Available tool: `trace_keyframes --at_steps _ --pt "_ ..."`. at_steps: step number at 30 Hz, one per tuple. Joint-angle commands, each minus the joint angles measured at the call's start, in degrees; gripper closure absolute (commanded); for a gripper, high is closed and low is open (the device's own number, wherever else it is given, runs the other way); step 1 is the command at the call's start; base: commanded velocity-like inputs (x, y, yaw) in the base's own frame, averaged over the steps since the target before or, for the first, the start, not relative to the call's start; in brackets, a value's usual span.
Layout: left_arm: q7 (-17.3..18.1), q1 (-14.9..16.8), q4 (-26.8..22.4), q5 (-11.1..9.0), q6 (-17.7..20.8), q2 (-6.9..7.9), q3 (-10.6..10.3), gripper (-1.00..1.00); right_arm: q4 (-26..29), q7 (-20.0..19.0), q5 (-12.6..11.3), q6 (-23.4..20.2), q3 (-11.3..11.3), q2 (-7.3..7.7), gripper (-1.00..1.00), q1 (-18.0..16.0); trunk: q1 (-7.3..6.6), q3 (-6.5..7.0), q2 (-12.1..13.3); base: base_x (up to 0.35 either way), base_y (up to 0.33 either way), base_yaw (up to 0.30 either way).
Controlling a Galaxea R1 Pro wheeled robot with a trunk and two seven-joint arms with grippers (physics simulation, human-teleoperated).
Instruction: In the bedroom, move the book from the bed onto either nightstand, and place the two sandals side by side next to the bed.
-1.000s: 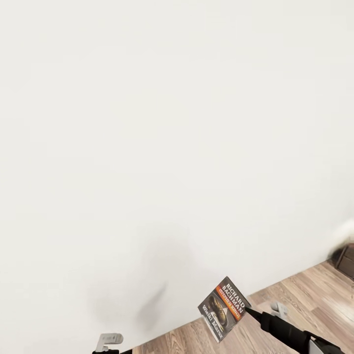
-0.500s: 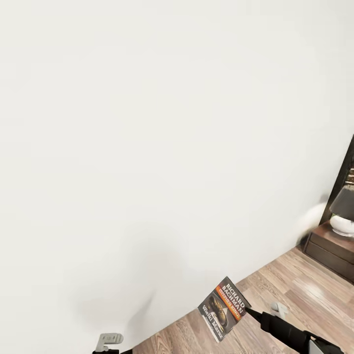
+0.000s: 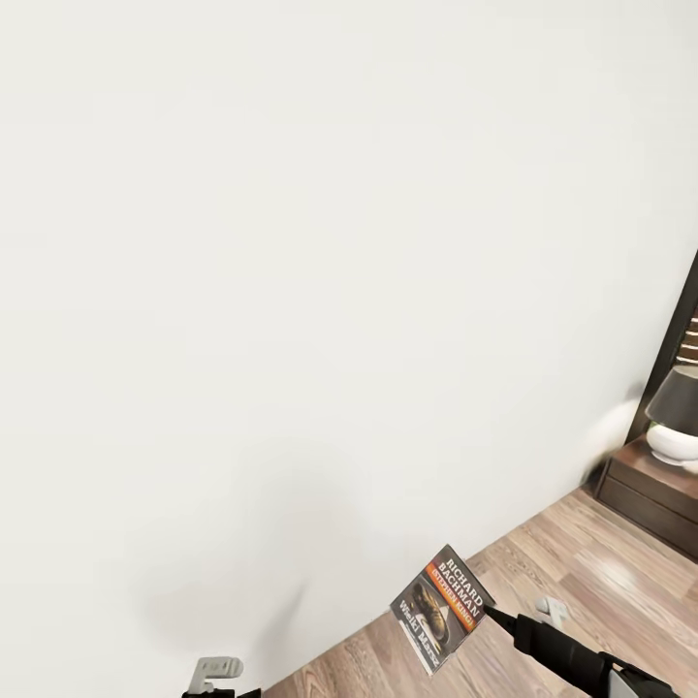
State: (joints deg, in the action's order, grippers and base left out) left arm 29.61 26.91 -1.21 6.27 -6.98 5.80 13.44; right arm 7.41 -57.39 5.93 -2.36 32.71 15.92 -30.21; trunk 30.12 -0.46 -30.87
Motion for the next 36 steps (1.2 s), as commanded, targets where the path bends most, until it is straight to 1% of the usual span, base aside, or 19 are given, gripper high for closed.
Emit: trace_keyframes --at_steps 1,12,26,36 --pt "0.10 0.04 0.06 0.60 -0.32 0.01 0.44 -1.00 0.06 -0.22 0.57 -0.25 0.60 -0.01 1.00 -0.03 0.05 -0.05 -0.05 0.277 0.000 0.000" --pt "0.10 0.04 0.06 0.59 -0.32 0.00 0.44 -1.00 0.06 -0.44 0.58 -0.28 0.52 -0.01 1.00 -0.03 0.05 -0.05 -0.05 0.289 0.000 0.000" --pt "0.10 0.04 0.06 0.58 -0.32 0.01 0.44 -1.00 0.06 -0.45 0.58 -0.28 0.52 -0.01 1.00 -0.03 0.05 -0.05 -0.05 0.023 0.000 -0.004" --pt "0.10 0.05 0.06 0.58 -0.32 0.01 0.42 -1.00 0.06 -0.53 0.56 -0.28 0.57 -0.01 1.00 -0.03 0.05 -0.05 -0.05 0.000 0.000 -0.245"
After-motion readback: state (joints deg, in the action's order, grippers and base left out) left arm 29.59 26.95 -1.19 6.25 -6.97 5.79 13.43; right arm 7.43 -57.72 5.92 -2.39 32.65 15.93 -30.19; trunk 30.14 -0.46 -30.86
